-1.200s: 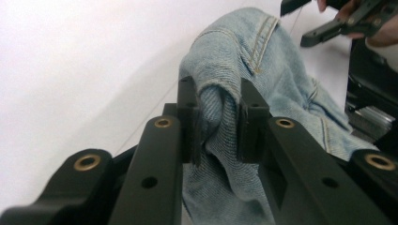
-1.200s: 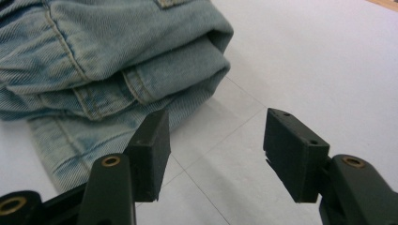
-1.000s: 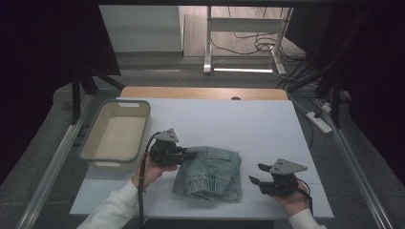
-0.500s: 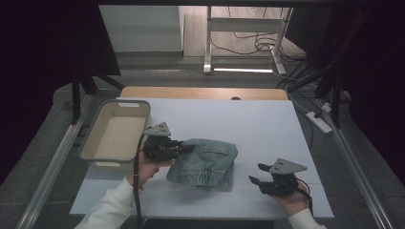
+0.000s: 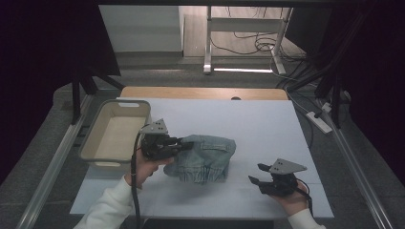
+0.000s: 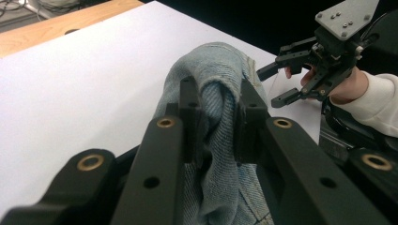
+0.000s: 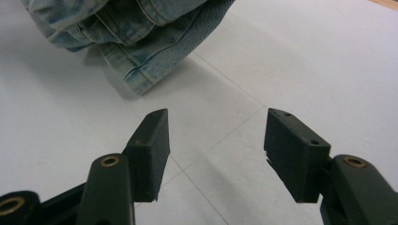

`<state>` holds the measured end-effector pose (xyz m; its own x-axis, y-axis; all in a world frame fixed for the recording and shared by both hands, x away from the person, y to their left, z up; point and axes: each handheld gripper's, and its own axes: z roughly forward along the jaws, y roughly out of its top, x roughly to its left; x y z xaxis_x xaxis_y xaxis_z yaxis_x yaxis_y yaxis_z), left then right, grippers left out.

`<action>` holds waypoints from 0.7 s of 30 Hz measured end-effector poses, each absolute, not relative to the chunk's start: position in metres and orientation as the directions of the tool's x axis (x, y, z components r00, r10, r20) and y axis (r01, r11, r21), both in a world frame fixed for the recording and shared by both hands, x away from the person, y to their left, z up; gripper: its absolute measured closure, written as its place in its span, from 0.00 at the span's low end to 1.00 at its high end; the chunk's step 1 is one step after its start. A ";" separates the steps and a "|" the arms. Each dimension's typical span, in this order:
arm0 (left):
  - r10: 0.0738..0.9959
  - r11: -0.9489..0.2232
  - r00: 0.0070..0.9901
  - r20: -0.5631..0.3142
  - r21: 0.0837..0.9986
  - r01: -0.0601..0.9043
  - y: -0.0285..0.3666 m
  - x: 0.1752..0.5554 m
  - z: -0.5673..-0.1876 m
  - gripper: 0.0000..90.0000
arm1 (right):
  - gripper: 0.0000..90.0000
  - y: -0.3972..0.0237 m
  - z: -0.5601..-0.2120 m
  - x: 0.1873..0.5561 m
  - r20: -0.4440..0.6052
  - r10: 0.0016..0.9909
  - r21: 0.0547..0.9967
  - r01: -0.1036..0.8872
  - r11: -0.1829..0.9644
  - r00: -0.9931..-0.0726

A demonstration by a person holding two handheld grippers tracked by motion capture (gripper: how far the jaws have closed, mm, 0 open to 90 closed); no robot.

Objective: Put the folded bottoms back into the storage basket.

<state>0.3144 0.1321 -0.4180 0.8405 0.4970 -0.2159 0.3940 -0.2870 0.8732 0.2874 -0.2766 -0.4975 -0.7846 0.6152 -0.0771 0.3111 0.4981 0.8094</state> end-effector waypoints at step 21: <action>0.505 -0.248 0.838 -0.206 0.896 0.370 0.144 0.312 -0.405 0.85 | 0.45 -0.277 -0.499 0.288 -0.077 0.619 0.808 0.315 0.498 -0.781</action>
<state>0.3123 0.1441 -0.4047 0.8380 0.5051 -0.2064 0.3698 -0.2475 0.8955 0.2882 -0.2769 -0.4988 -0.7812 0.6195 -0.0768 0.3153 0.4978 0.8080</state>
